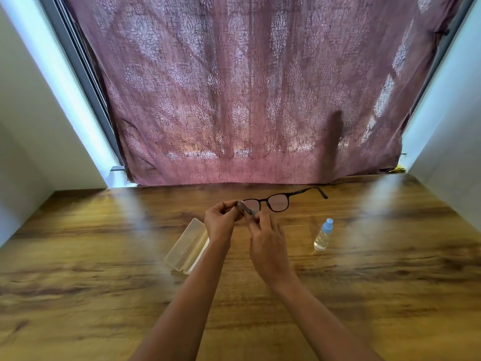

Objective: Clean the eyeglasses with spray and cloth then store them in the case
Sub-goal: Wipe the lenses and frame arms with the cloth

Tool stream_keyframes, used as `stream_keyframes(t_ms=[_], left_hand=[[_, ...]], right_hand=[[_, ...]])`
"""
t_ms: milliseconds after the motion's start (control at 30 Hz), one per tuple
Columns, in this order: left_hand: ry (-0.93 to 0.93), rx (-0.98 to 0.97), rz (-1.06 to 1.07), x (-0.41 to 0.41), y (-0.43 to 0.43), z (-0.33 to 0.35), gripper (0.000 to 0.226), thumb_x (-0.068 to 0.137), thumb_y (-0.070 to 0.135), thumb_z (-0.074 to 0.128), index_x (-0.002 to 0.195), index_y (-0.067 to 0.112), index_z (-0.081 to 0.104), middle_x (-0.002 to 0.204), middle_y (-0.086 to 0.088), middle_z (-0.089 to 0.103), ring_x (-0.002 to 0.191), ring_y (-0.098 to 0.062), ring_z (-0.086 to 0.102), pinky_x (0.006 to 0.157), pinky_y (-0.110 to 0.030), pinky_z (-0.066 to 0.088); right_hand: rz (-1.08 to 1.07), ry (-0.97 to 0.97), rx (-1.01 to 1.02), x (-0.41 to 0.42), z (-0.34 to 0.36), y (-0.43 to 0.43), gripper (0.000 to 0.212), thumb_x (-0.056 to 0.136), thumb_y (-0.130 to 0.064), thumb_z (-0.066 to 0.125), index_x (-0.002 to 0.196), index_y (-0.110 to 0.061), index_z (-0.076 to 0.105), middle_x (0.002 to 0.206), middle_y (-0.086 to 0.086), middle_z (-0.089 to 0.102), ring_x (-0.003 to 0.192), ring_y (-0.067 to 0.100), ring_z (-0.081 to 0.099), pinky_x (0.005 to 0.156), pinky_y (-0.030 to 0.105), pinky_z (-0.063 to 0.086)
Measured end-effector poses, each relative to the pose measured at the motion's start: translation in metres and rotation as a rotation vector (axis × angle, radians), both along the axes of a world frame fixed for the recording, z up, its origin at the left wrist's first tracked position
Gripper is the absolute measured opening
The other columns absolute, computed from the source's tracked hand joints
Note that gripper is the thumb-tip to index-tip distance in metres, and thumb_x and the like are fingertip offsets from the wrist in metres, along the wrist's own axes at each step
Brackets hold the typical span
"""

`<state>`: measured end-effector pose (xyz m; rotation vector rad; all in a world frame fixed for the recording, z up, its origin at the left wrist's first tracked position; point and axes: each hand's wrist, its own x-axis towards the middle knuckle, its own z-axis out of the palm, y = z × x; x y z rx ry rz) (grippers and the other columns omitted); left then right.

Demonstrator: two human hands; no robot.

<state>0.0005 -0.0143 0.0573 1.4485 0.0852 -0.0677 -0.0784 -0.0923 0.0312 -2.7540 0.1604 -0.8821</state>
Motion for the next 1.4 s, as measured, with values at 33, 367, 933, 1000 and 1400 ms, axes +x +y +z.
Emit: stream_keyframes(t_ms=[33,367,933,1000,1400], left_hand=[[-0.001,0.005,0.007,0.0,0.0,0.0,0.008,0.08,0.0,0.066,0.087,-0.004,0.067,0.067,-0.003,0.062,0.057,-0.003,0.061,0.054,-0.011,0.05],[-0.024,0.01,-0.034,0.0,-0.003,0.003,0.009,0.08,0.003,0.067,0.087,-0.001,0.068,0.071,-0.005,0.066,0.065,-0.011,0.063,0.059,-0.015,0.053],[-0.014,0.002,-0.005,0.0,0.001,0.003,0.007,0.081,0.003,0.066,0.086,-0.001,0.068,0.071,-0.006,0.066,0.066,-0.011,0.064,0.058,-0.014,0.053],[-0.006,-0.009,0.006,0.0,0.002,0.002,0.003,0.081,0.002,0.066,0.079,0.003,0.068,0.069,-0.004,0.065,0.066,-0.011,0.062,0.056,-0.013,0.052],[0.019,-0.035,0.049,0.003,0.005,-0.001,0.007,0.077,0.006,0.071,0.073,0.011,0.068,0.058,0.004,0.058,0.049,-0.003,0.054,0.062,-0.02,0.051]], right_hand=[[-0.019,-0.011,-0.014,-0.001,-0.002,-0.004,0.041,0.085,-0.001,0.056,0.124,-0.011,0.056,0.101,0.003,0.055,0.093,0.019,0.053,0.076,0.031,0.049],[-0.056,-0.041,0.055,0.01,0.011,0.002,0.041,0.086,-0.004,0.047,0.125,-0.011,0.055,0.099,0.003,0.053,0.091,0.018,0.052,0.075,0.03,0.046],[0.079,-0.004,0.082,0.006,0.007,-0.002,0.037,0.092,-0.003,0.046,0.127,-0.009,0.053,0.099,0.005,0.052,0.093,0.019,0.051,0.078,0.028,0.049],[0.113,-0.04,0.102,0.0,0.01,-0.006,0.038,0.092,-0.007,0.034,0.123,-0.009,0.056,0.093,0.002,0.051,0.089,0.015,0.049,0.076,0.02,0.045],[-0.037,-0.262,0.429,-0.012,0.012,-0.052,0.035,0.088,0.002,0.053,0.123,-0.004,0.057,0.094,-0.003,0.047,0.083,0.016,0.053,0.075,0.015,0.039]])
